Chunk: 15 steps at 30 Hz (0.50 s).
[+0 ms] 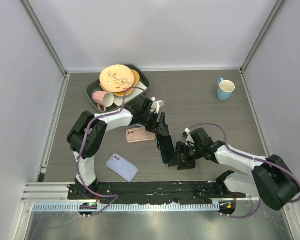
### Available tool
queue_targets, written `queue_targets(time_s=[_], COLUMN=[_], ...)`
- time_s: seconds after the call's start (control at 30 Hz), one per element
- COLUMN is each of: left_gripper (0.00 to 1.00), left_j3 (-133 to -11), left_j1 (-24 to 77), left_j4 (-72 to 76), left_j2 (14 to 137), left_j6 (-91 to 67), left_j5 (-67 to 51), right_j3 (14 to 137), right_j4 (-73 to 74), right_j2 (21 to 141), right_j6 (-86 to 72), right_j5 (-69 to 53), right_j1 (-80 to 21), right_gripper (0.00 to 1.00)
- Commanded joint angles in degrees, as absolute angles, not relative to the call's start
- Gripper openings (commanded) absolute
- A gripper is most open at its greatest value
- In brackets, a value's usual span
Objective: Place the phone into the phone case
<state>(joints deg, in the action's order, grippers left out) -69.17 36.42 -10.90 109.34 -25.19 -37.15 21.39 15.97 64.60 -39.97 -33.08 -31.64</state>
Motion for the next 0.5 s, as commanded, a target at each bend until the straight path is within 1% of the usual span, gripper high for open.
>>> queue_targets(time_s=[0.0,0.2,0.27,0.4,0.47], left_gripper=[0.63,0.62,0.61,0.59,0.56], left_j3=[-71.37,-69.96,-69.0,-66.63,-64.87], left_j1=[36.65,36.83,36.91,37.18,37.44], left_j4=[-12.3,-11.69,-11.51,-9.33,-7.05], left_j2=[110.39,111.45,111.36,110.39,109.6], left_j6=[-23.73,-24.17,-24.26,-25.48,-27.24], left_j5=[-38.94,-39.29,-39.81,-41.3,-42.27], right_j3=[19.95,21.62,23.55,25.83,26.54], right_j4=[1.33,-2.02,1.2,3.16,4.91], right_j2=[70.3,77.69,78.48,77.78,77.78], right_j6=[-46.49,-46.85,-46.15,-44.04,-42.72], right_j5=[-36.57,-32.88,-29.9,-25.14,-23.03], right_j1=[-34.36,-34.98,-34.98,-34.81,-34.19], right_gripper=[0.7,0.7,0.69,0.7,0.7])
